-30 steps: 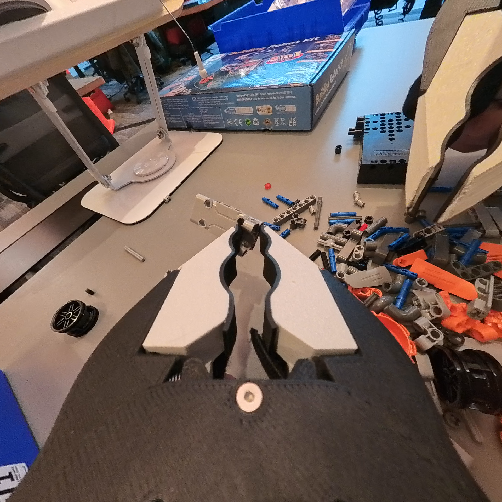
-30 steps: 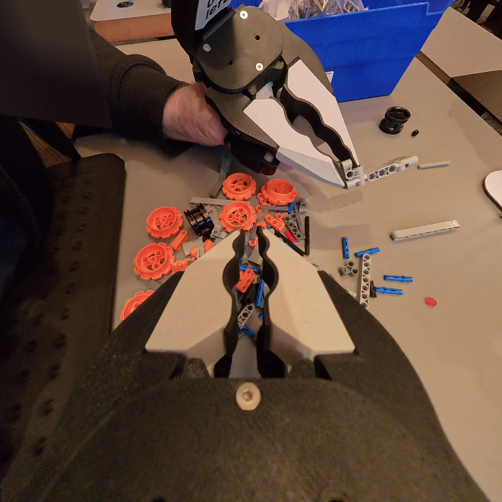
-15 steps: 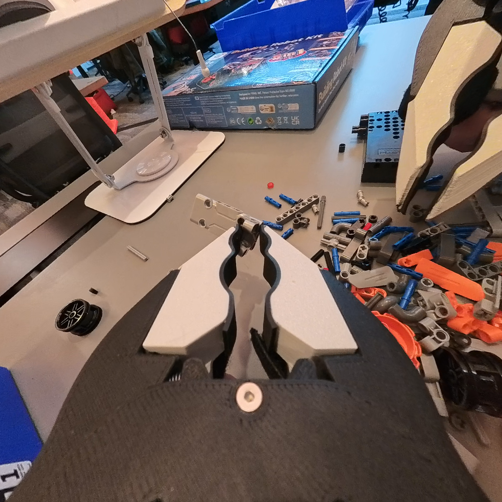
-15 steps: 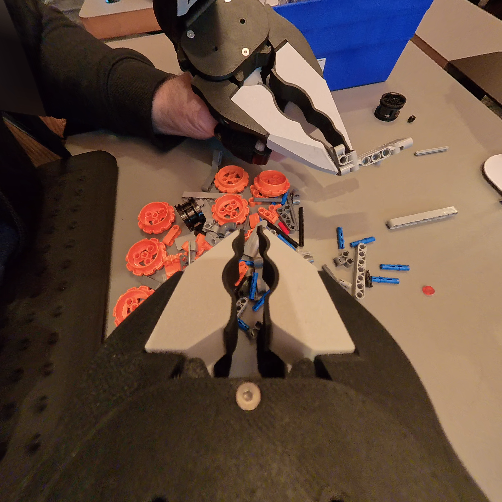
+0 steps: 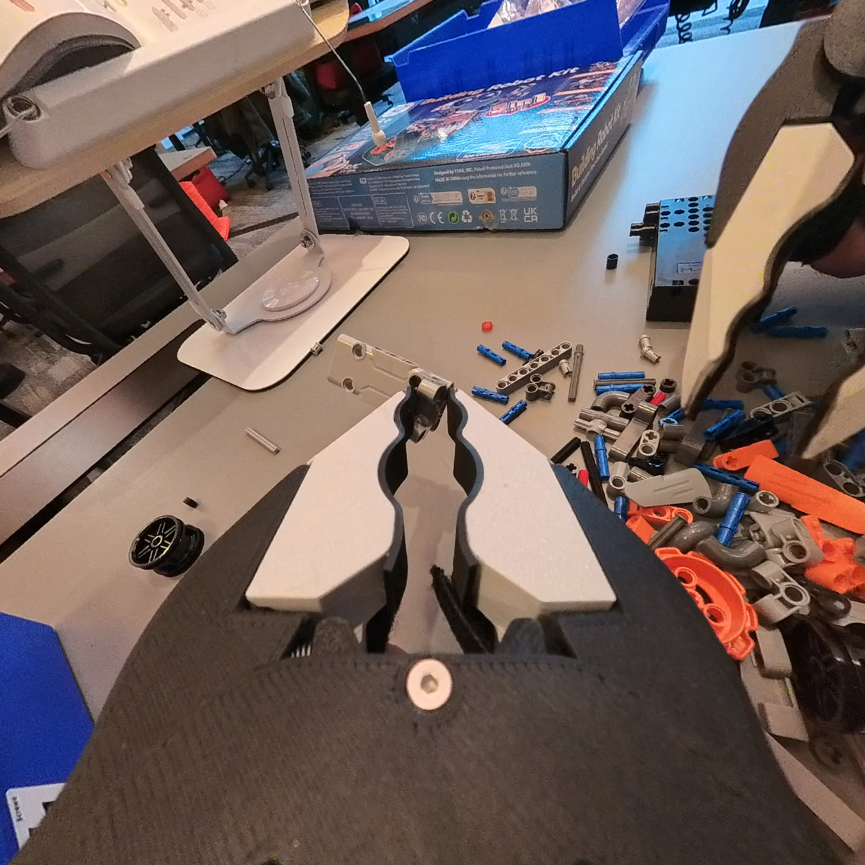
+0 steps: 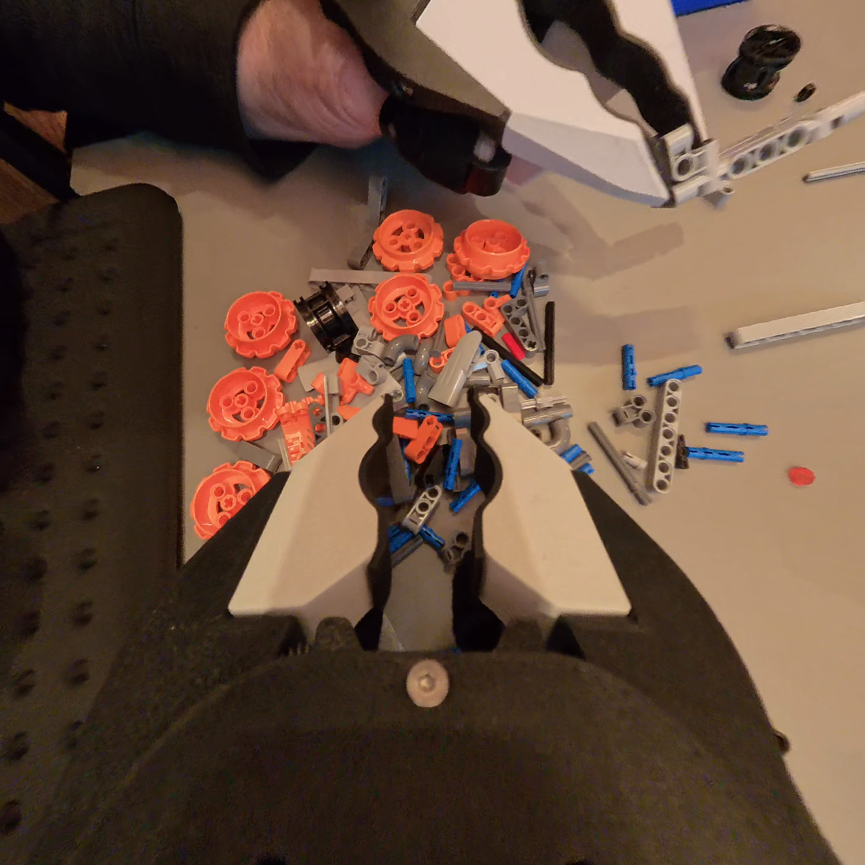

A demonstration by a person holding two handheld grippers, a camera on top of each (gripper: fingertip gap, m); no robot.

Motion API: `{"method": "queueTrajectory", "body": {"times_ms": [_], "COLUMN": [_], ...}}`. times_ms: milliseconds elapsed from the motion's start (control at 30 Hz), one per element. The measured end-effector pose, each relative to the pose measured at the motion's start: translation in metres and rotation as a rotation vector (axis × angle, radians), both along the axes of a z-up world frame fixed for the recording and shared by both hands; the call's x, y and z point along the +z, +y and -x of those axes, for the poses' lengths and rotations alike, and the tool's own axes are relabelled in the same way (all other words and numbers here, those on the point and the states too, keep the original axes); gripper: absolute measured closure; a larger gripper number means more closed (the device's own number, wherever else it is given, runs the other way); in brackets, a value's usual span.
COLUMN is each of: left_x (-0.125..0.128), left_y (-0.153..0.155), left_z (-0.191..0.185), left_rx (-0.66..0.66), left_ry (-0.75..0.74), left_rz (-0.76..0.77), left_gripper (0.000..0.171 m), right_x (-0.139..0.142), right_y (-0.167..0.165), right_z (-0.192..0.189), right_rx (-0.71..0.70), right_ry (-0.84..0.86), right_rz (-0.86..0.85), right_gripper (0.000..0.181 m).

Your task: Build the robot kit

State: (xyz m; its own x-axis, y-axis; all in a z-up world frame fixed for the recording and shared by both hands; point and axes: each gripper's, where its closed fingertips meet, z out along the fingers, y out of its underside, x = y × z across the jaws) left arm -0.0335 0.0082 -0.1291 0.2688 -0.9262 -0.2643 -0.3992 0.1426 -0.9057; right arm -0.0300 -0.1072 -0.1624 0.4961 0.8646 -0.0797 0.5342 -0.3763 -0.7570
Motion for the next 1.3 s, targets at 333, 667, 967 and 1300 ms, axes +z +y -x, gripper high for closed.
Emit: {"method": "queueTrajectory", "body": {"times_ms": [333, 667, 967, 1300], "left_x": [0.001, 0.0, -0.001, -0.002], "left_y": [-0.001, -0.002, -0.003, -0.004], "left_z": [-0.001, -0.004, -0.005, -0.006], "left_rx": [-0.004, -0.009, -0.014, -0.018], "left_ry": [0.004, 0.006, 0.007, 0.008], "left_rz": [-0.014, -0.016, -0.017, -0.011], "left_gripper": [0.161, 0.161, 0.161, 0.16], "right_x": [-0.022, -0.012, -0.014, -0.019], "right_y": [-0.005, 0.007, 0.02, -0.022], "right_z": [-0.009, 0.011, -0.002, 0.028], "right_rx": [0.015, -0.007, -0.093, 0.126], "right_ry": [-0.137, -0.053, -0.103, -0.068], "right_rz": [0.034, 0.0, -0.028, 0.063], "right_gripper": [0.173, 0.161, 0.18, 0.156]}}
